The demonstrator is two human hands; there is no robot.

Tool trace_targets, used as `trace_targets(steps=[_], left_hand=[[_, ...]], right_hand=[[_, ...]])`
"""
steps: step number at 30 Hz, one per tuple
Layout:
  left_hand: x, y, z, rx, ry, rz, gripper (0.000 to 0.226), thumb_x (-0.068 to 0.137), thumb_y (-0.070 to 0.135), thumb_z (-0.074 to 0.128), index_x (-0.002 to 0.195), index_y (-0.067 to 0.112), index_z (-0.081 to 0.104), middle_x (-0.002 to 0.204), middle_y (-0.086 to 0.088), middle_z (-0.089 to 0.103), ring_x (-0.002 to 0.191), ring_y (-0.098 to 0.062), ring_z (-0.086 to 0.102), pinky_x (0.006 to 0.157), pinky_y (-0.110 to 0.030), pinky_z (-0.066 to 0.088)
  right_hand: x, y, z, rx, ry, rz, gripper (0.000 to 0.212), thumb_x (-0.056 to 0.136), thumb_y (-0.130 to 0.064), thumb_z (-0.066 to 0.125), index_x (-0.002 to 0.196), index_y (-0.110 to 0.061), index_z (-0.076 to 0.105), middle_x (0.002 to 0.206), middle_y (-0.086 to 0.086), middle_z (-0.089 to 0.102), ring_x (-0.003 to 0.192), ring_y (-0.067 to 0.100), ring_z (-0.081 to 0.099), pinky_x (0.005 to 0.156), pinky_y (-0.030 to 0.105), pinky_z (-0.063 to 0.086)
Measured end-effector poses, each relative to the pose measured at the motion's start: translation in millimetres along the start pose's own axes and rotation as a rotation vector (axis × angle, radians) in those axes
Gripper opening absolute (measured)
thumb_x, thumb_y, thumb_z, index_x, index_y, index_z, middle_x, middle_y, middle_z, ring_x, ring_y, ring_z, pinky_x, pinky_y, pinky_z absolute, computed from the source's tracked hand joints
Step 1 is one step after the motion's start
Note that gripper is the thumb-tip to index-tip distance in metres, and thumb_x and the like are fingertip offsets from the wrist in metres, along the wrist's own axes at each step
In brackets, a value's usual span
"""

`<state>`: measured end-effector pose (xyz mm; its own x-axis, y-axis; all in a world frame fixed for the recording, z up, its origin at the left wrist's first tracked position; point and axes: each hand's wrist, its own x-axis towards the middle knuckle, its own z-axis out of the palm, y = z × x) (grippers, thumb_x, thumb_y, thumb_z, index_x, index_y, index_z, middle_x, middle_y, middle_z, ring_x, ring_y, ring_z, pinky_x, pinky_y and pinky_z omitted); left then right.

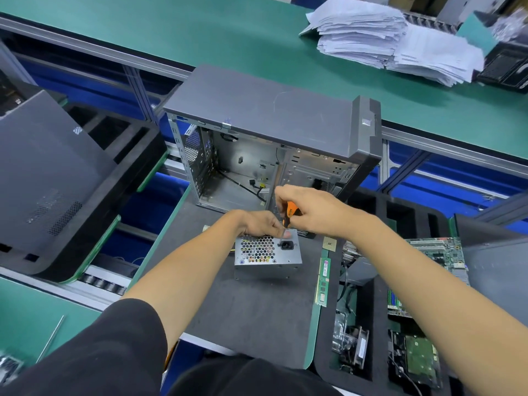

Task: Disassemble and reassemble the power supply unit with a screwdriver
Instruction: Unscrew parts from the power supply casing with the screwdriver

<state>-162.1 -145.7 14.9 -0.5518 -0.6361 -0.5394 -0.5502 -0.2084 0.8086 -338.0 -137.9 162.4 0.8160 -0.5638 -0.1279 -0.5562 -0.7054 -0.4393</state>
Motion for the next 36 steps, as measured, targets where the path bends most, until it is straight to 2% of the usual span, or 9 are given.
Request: trace_targets(steps=[2, 7, 11, 15, 18, 22, 27, 31, 36], left_hand=[[2.7, -2.2, 0.8, -0.028, 0.012, 0.014, 0.079, 0.082, 0.058, 0.067, 0.125, -0.007, 0.059, 0.115, -0.002, 0.054, 0.109, -0.019, 0.05, 0.112, -0.041, 0.04], [5.7, -8.8, -0.8, -0.012, 0.022, -0.035, 0.043, 0.098, 0.04, 0.066, 0.064, 0.015, 0.06, 0.057, 0.02, 0.048, 0.056, 0.002, 0.044, 0.059, -0.006, 0.036], [7.1, -8.6, -1.9, 0.013, 0.016, -0.03, 0.04, 0.099, 0.039, 0.065, 0.067, 0.016, 0.062, 0.048, 0.026, 0.045, 0.046, 0.007, 0.044, 0.049, -0.001, 0.033], [6.0, -9.3, -3.4, 0.001, 0.003, -0.027, 0.036, 0.098, 0.04, 0.065, 0.082, 0.009, 0.069, 0.067, 0.019, 0.06, 0.063, 0.003, 0.052, 0.066, -0.01, 0.047], [2.4, -3.7, -0.5, -0.011, -0.007, -0.012, 0.055, 0.094, 0.048, 0.065, 0.104, -0.006, 0.064, 0.099, -0.004, 0.05, 0.095, -0.018, 0.043, 0.087, -0.039, 0.041], [0.0, -2.0, -1.6, 0.005, 0.008, 0.001, 0.043, 0.095, 0.049, 0.065, 0.102, 0.006, 0.063, 0.104, -0.003, 0.042, 0.101, -0.015, 0.035, 0.089, -0.035, 0.032], [-1.9, -0.3, -0.5, 0.017, 0.012, -0.032, 0.043, 0.091, 0.055, 0.066, 0.103, 0.019, 0.044, 0.117, -0.002, 0.038, 0.107, -0.016, 0.034, 0.095, -0.035, 0.035], [-1.2, -1.3, -0.5, 0.057, 0.008, -0.024, 0.034, 0.095, 0.053, 0.064, 0.098, 0.025, 0.043, 0.114, -0.003, 0.031, 0.105, -0.017, 0.028, 0.082, -0.033, 0.031], [3.5, -5.3, -2.1, 0.071, 0.002, 0.022, 0.048, 0.096, 0.052, 0.061, 0.111, 0.007, 0.058, 0.114, 0.0, 0.04, 0.105, -0.015, 0.035, 0.094, -0.036, 0.035]], right_hand=[[1.4, -2.0, -3.2, -0.098, -0.011, -0.035, 0.035, 0.079, -0.009, 0.055, 0.092, -0.039, 0.043, 0.088, -0.019, 0.052, 0.08, 0.002, 0.049, 0.059, 0.031, 0.038], [5.6, -3.8, -12.3, -0.41, -0.006, -0.101, 0.022, 0.078, -0.029, 0.051, 0.087, -0.035, 0.032, 0.076, -0.016, 0.046, 0.056, 0.004, 0.041, 0.049, 0.025, 0.02], [8.5, 1.7, -15.4, -0.487, -0.06, -0.088, 0.018, 0.081, -0.03, 0.046, 0.085, -0.032, 0.029, 0.075, -0.009, 0.048, 0.056, 0.016, 0.044, 0.047, 0.029, 0.02], [13.1, -0.1, -16.4, -0.354, -0.16, -0.166, 0.031, 0.082, -0.007, 0.051, 0.096, -0.028, 0.033, 0.101, -0.004, 0.033, 0.069, 0.006, 0.042, 0.047, 0.027, 0.026], [14.1, -4.8, -15.7, -0.484, -0.165, -0.283, 0.017, 0.083, -0.023, 0.042, 0.1, -0.023, 0.043, 0.092, -0.005, 0.043, 0.073, 0.021, 0.047, 0.048, 0.03, 0.03], [14.7, -6.6, -13.7, -0.625, -0.065, -0.292, 0.04, 0.078, -0.044, 0.018, 0.1, -0.024, 0.044, 0.083, -0.008, 0.047, 0.06, 0.022, 0.045, 0.048, 0.03, 0.025], [17.9, -12.3, -13.4, -0.174, -0.225, -0.25, 0.031, 0.077, -0.006, 0.048, 0.098, -0.028, 0.041, 0.099, -0.005, 0.044, 0.08, 0.008, 0.041, 0.059, 0.03, 0.036], [23.1, -13.8, -12.5, -0.475, -0.184, -0.326, 0.014, 0.086, -0.025, 0.045, 0.099, -0.027, 0.04, 0.087, -0.008, 0.047, 0.07, 0.015, 0.044, 0.049, 0.026, 0.025], [20.4, -12.5, -13.3, -0.555, -0.205, -0.271, 0.019, 0.088, -0.035, 0.03, 0.1, -0.024, 0.04, 0.09, -0.005, 0.042, 0.064, 0.016, 0.042, 0.05, 0.03, 0.026]])
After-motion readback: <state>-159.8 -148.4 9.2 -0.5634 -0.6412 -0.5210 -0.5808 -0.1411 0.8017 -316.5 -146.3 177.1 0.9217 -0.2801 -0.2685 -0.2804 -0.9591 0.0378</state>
